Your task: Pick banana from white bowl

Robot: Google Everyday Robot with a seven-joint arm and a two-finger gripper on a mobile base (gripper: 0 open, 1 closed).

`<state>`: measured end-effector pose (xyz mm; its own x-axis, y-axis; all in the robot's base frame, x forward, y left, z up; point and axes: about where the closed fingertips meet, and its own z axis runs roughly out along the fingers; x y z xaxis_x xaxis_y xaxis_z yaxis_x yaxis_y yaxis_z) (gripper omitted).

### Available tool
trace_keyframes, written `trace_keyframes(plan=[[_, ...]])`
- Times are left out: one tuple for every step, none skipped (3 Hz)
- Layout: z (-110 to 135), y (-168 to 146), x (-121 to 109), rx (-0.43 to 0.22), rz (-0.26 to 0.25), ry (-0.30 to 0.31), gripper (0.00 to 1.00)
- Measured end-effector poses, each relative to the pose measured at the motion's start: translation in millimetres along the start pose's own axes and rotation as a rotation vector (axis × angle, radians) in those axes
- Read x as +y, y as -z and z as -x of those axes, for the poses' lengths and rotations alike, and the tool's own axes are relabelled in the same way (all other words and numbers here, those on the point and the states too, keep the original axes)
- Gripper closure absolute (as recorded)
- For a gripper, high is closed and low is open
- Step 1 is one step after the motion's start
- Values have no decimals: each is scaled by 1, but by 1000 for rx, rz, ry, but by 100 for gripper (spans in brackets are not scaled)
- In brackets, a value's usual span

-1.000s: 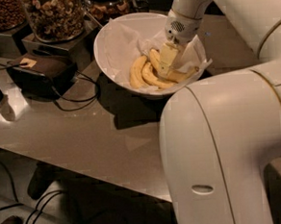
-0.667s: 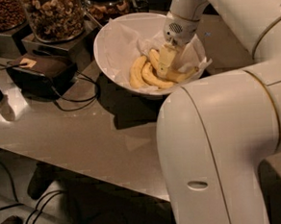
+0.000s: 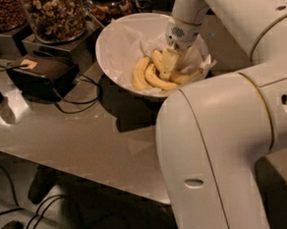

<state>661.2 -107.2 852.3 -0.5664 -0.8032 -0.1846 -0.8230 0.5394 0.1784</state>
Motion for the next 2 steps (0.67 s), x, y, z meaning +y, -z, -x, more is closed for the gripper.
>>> trace_keyframes(plan=[[0,0,0,0,0,0,72],[0,0,0,0,0,0,95]])
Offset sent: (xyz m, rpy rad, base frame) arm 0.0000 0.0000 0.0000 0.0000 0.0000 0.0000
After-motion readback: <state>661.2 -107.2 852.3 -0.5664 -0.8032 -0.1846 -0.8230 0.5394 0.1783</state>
